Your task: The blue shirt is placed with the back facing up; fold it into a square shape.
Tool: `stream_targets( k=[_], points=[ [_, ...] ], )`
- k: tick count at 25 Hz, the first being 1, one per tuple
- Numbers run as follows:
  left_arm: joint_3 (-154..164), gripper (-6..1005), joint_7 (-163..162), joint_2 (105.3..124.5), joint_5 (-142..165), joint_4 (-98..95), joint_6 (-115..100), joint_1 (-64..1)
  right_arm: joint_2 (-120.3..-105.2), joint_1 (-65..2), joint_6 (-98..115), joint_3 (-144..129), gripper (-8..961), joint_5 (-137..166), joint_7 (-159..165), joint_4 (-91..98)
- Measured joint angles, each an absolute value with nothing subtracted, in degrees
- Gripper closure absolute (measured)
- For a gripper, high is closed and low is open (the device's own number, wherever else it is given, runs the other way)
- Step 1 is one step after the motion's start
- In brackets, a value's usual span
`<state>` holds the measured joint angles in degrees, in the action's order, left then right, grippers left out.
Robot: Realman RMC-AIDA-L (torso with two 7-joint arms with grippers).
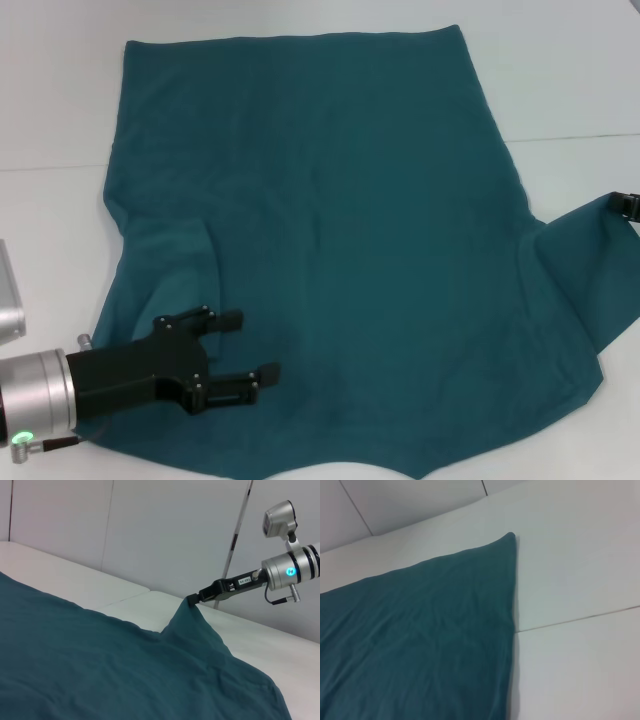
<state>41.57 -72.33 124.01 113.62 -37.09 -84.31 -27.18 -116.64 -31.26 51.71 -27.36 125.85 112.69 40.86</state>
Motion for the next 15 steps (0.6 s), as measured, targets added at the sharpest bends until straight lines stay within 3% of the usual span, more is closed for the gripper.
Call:
stream_targets(
  k=[15],
  points=[
    [41.6,92,-72.4,124.02,113.6,-36.9,-84.2,-28.2,-116.68,-31.6,50.6,-27.3,954,125.8,110.5,40.9]
  ],
)
